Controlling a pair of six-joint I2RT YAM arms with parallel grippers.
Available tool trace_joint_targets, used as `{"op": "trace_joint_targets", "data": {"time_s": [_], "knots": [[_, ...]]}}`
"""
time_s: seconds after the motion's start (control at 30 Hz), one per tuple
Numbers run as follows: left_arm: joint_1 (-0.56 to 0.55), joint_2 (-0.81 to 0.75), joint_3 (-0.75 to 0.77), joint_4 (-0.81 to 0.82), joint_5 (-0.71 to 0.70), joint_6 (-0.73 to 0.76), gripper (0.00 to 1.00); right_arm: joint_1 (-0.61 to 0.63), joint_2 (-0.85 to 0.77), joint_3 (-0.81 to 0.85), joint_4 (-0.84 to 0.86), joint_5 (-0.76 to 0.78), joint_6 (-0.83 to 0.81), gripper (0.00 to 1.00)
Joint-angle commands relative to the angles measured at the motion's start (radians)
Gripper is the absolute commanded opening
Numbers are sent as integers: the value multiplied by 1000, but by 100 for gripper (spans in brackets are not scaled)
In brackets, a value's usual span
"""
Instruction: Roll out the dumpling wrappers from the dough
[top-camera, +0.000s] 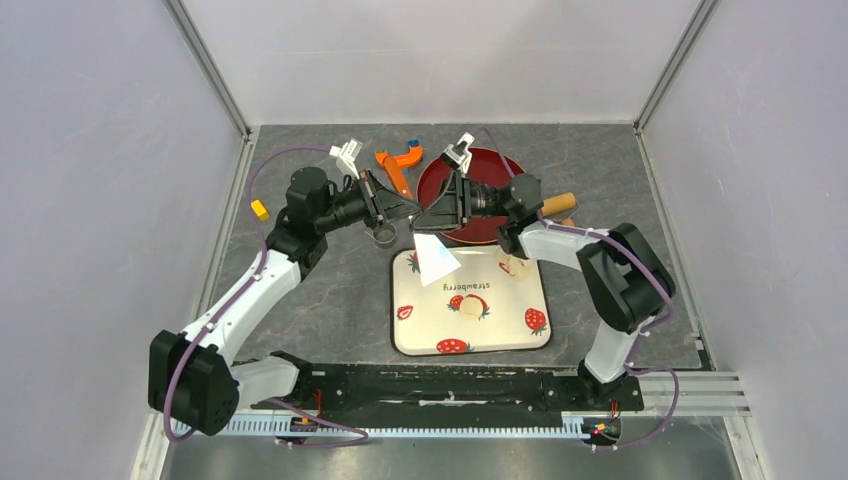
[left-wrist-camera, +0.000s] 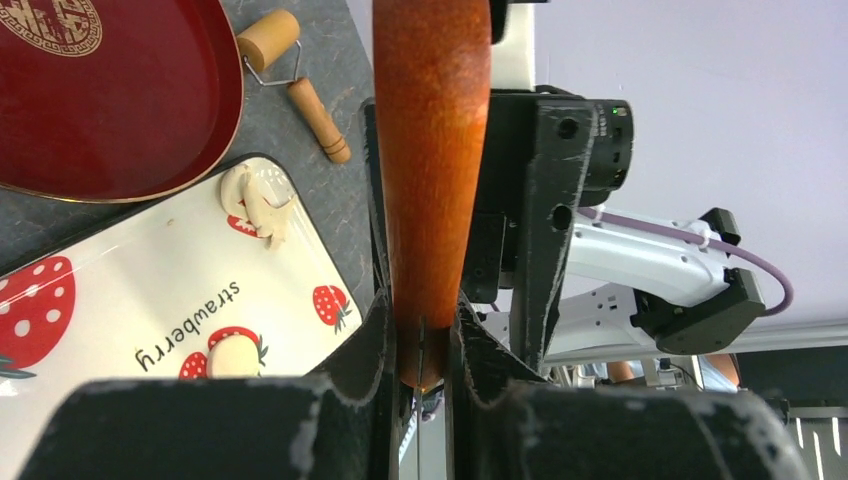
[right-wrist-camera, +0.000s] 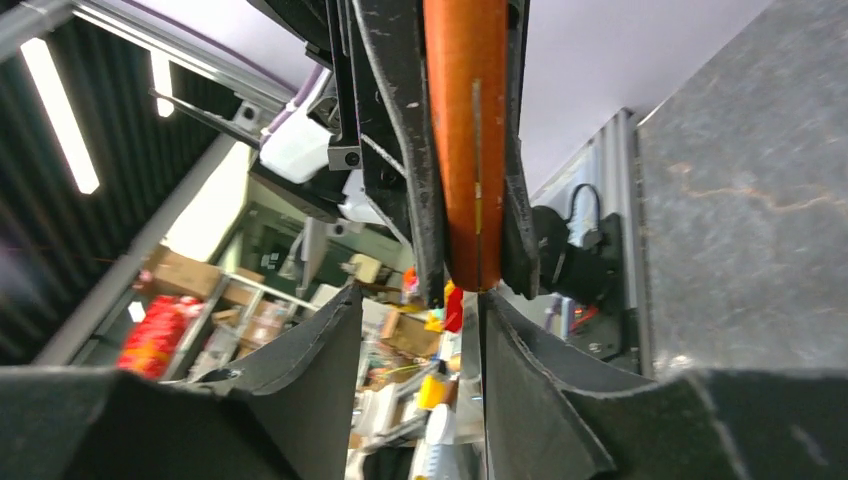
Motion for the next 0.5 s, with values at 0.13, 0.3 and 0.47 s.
{"op": "trace_joint_targets", "data": {"time_s": [0.13, 0.3, 0.47], "knots": [[5, -24, 10, 49, -6, -30, 2, 27, 4, 34, 274, -38, 176, 34], [5, -19, 10, 52, -11, -36, 2, 28, -41, 28, 25, -46, -25, 1], [5, -19, 17, 46, -16, -33, 29, 27, -74, 55, -257, -39, -236, 0]]}}
